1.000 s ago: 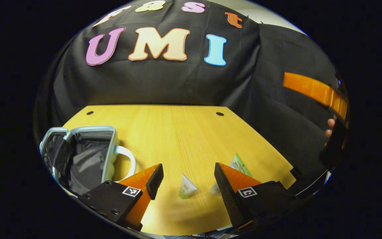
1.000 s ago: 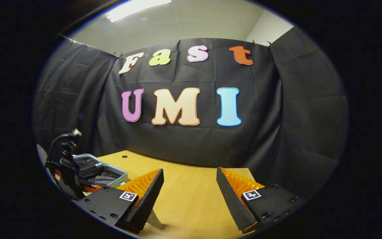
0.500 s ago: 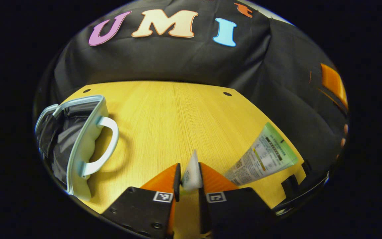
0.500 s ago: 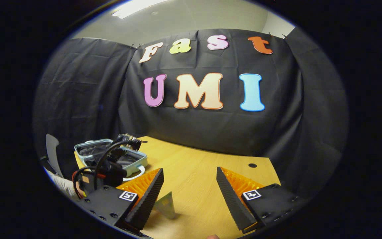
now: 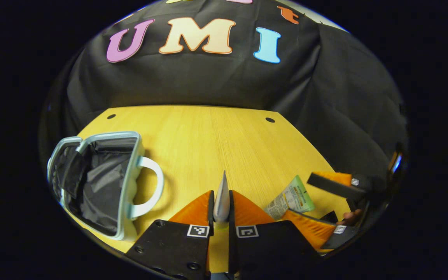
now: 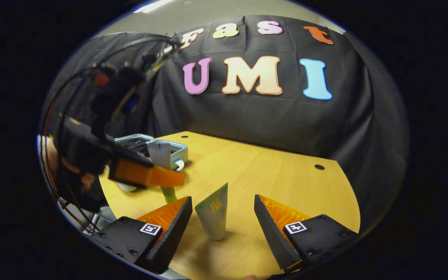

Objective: First open the suitcase, pack the skin care products into it, and then close the suitcase.

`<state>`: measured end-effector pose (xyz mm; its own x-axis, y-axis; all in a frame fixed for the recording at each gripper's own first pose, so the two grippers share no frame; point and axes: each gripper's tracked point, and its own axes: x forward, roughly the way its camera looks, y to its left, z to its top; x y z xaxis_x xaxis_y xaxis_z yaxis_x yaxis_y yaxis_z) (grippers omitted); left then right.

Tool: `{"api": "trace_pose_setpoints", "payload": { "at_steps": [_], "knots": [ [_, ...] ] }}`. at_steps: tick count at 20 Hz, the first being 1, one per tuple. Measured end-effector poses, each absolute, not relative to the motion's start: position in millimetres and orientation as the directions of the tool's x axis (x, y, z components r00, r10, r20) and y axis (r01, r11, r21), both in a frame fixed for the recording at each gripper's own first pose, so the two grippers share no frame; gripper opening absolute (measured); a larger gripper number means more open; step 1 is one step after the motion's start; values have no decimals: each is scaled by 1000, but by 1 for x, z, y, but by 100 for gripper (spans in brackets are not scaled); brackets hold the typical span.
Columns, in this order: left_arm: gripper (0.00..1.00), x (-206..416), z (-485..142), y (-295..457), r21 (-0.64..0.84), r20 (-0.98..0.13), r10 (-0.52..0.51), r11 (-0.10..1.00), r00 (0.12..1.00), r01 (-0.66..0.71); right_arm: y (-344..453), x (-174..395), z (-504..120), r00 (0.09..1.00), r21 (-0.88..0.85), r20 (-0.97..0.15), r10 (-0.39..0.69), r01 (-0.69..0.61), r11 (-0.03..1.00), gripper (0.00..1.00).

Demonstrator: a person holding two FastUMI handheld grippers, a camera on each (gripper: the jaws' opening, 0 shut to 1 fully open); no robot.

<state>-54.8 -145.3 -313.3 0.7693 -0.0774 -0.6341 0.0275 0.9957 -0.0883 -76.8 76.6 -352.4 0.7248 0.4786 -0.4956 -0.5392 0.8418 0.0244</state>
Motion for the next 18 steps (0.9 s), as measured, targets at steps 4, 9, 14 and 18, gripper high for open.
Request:
{"api": "trace_pose_setpoints", "payload": {
  "at_steps": [4,9,14,18],
  "knots": [
    [11,-67,-280,-136,-70,-618,-47,998,785,5,84,-91,-394,650,79,-580,491,-555,828,98],
    [11,-77,-269,-113,-24,-618,18,999,786,-42,89,-87,-398,649,73,-594,476,-546,835,34],
    [11,-77,-273,-89,-29,-635,3,999,772,-28,103,-80,-387,622,103,-638,454,-515,851,23],
    [11,-77,-270,-37,28,-662,29,1000,749,-13,137,-70,-350,641,111,-619,454,-501,858,23]
  ]
}}
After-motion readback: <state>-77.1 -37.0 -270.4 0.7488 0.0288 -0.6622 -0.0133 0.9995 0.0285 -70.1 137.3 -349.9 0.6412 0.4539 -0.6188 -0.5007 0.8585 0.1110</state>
